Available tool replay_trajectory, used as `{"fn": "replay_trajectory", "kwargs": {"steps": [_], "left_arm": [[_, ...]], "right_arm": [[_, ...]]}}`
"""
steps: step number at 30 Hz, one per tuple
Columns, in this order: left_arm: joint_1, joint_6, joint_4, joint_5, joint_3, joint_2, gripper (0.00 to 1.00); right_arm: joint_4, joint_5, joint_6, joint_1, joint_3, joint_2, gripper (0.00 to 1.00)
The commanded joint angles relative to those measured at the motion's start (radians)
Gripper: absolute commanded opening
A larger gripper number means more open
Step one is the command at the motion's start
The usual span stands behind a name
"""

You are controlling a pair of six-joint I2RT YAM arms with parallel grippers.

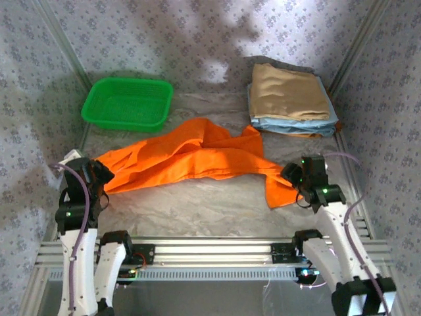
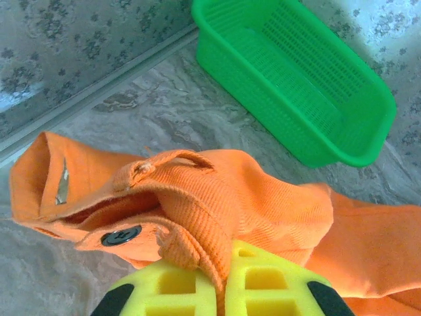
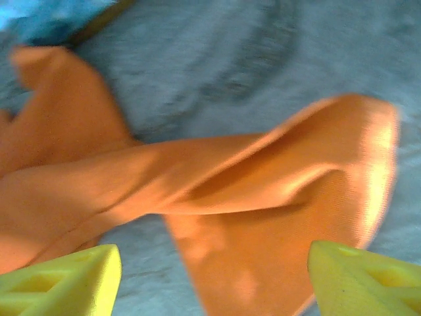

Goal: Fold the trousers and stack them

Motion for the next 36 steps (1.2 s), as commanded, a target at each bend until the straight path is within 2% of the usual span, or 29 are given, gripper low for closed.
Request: {"fn": "replay_trajectory", "kwargs": {"steps": [1, 3, 6, 11, 13, 19, 26, 27, 33, 36], "left_arm": [[0.009, -0.047, -0.028, -0.06, 0.001, -0.012, 0.0], [0.009, -0.047, -0.034, -0.054, 0.003, -0.008, 0.0], [0.009, -0.044, -0.045, -0.069, 0.005, -0.012, 0.0], [0.01, -0.046, -0.069, -0.1, 0.011, -0.005, 0.0], [0.01, -0.046, -0.07, -0.104, 0.009, -0.004, 0.0], [0.011, -0.054, -0.055, -0.092, 0.007, 0.002, 0.0], [0.012, -0.042, -0.056, -0.095, 0.018, 0.005, 0.0], [0.013, -0.042, -0.053, -0.092, 0.018, 0.005, 0.0], [0.012, -0.032, -0.052, -0.101, 0.023, 0.008, 0.0], [0.011, -0.03, -0.047, -0.105, 0.023, 0.009, 0.0]], "right_arm": [[0.074, 0.084, -0.033, 0.113, 0.162, 0.19, 0.8], [0.081, 0.08, -0.082, 0.155, 0.294, 0.39, 0.82], [0.07, 0.073, -0.148, 0.165, 0.492, 0.662, 0.82], [0.006, 0.101, -0.166, 0.186, 0.804, 0.996, 0.81], [-0.013, 0.116, -0.154, 0.203, 0.89, 1.081, 0.81], [-0.168, 0.269, -0.04, 0.229, 1.15, 1.33, 0.84], [-0.184, 0.299, 0.018, 0.211, 1.218, 1.442, 0.79], [-0.178, 0.288, 0.02, 0.203, 1.226, 1.456, 0.77], [-0.158, 0.272, -0.016, 0.197, 1.23, 1.457, 0.28], [-0.117, 0.277, -0.03, 0.208, 1.164, 1.4, 0.09]]}}
